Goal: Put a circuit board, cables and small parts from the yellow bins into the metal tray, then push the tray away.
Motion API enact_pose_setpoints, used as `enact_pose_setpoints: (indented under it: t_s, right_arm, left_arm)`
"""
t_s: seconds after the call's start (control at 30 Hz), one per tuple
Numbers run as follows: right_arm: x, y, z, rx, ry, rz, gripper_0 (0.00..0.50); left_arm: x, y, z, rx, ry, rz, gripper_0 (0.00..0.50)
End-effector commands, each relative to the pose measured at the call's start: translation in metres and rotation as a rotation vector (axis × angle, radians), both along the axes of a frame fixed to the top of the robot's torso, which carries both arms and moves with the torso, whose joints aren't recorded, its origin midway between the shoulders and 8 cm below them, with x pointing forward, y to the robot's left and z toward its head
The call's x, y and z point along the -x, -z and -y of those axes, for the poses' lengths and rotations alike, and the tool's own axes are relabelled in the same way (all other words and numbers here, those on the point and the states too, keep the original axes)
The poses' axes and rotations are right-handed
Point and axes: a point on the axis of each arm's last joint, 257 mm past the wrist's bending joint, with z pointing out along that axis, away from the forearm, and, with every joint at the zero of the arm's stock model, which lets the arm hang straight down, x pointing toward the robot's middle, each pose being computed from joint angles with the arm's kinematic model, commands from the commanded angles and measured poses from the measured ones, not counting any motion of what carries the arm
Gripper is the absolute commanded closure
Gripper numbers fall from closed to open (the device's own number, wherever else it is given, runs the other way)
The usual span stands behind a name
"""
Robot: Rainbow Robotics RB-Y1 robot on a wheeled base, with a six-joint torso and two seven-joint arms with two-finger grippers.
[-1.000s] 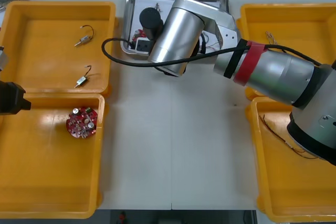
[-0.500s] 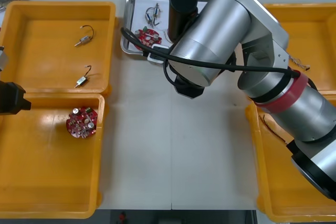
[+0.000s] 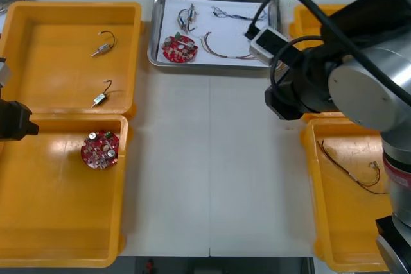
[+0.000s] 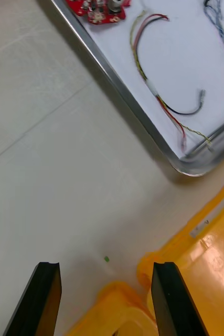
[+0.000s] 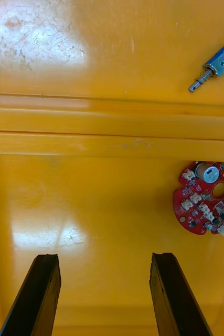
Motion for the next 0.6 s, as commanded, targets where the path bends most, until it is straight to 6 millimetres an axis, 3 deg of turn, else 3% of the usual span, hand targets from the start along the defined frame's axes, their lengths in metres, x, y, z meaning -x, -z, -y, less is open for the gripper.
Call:
enact_pose_setpoints:
  t_s: [0.03,0.33,0.6]
  right_arm:
    - [0.013,0.001,0.056,-0.020,0.123,0.020,0.000]
    - [0.033,0.015,0.128,-0.191,0.387,-0.047,0.000]
    - [0.052,0.026,0.187,-0.232,0.558,-0.074,0.000]
  left_arm:
    - [0.002,-0.003,-0.001,-0.086,0.119,0.010,0.000]
    - [0.002,-0.003,-0.001,-0.086,0.119,0.010,0.000]
    - [0.002,-0.003,-0.001,-0.086,0.119,0.010,0.000]
